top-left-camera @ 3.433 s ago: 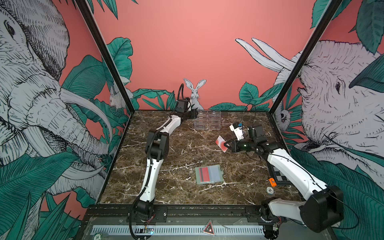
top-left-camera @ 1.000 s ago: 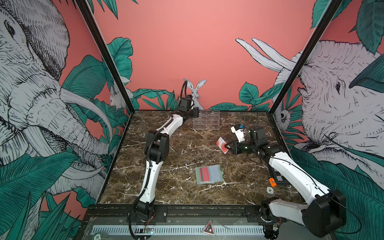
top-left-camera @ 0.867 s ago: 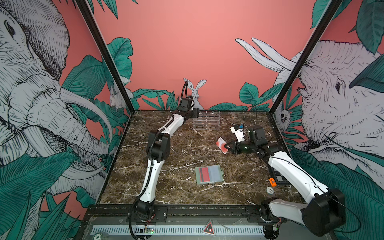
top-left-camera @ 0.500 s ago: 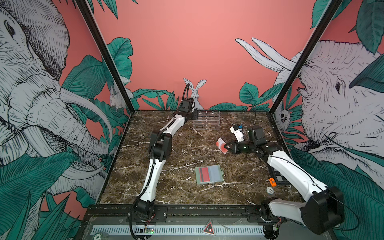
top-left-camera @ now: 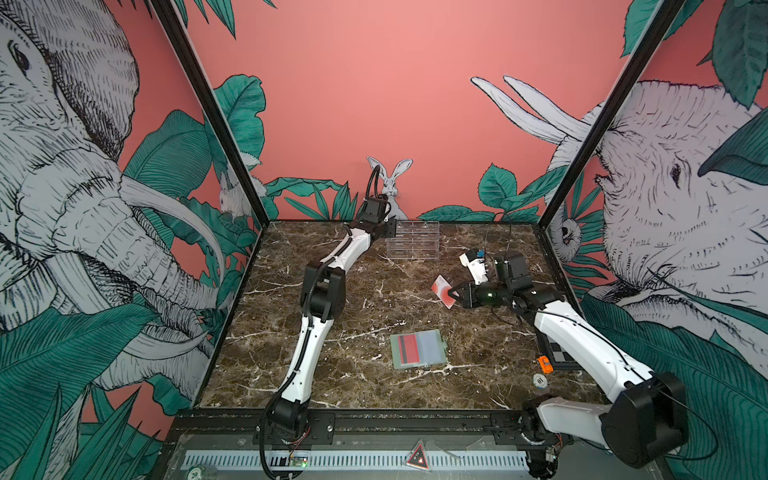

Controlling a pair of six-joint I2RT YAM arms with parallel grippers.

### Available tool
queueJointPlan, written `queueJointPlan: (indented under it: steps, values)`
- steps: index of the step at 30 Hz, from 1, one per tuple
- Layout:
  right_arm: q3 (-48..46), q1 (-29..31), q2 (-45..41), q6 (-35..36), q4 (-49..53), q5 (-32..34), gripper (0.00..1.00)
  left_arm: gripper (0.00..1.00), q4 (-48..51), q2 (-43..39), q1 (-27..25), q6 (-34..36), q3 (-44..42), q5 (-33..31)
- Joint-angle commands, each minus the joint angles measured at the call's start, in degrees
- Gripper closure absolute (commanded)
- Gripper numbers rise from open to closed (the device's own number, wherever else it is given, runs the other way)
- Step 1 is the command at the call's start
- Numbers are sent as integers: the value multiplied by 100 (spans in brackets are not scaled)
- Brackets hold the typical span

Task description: Take the credit cards out of the card holder

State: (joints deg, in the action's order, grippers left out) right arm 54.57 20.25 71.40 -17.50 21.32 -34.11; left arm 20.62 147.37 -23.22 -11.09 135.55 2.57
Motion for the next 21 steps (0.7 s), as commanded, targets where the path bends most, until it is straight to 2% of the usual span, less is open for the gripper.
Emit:
queueJointPlan:
  steps: [1, 9, 13, 21]
  values:
    - [107, 6, 67, 88, -93, -71, 100, 49, 187, 38, -24, 140, 288, -52]
    - [56, 6, 62, 94, -109, -87, 100, 62, 193, -10, -24, 213, 262, -12]
    - [21, 5, -2, 103, -94, -61, 100, 72, 141, -159, -50, 238, 112, -88]
    - [-23, 6, -82, 104, -62, -17, 100, 79, -5, -503, -128, 248, -305, -216]
